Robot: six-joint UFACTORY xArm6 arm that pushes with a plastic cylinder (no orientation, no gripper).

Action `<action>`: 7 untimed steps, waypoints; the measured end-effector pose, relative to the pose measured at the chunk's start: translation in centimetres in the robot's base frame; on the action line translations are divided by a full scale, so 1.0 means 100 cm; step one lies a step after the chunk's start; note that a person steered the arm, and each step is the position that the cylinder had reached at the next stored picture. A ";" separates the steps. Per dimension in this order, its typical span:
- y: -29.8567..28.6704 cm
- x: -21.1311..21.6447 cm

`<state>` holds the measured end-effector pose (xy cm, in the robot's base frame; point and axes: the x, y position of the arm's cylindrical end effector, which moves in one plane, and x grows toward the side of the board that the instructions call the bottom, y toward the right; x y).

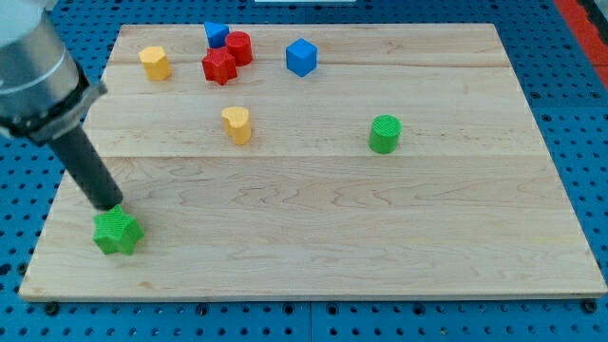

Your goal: Push the yellow heart towards the center left

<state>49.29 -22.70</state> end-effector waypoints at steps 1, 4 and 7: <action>0.000 -0.019; 0.007 -0.013; 0.108 -0.135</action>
<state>35.79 -11.88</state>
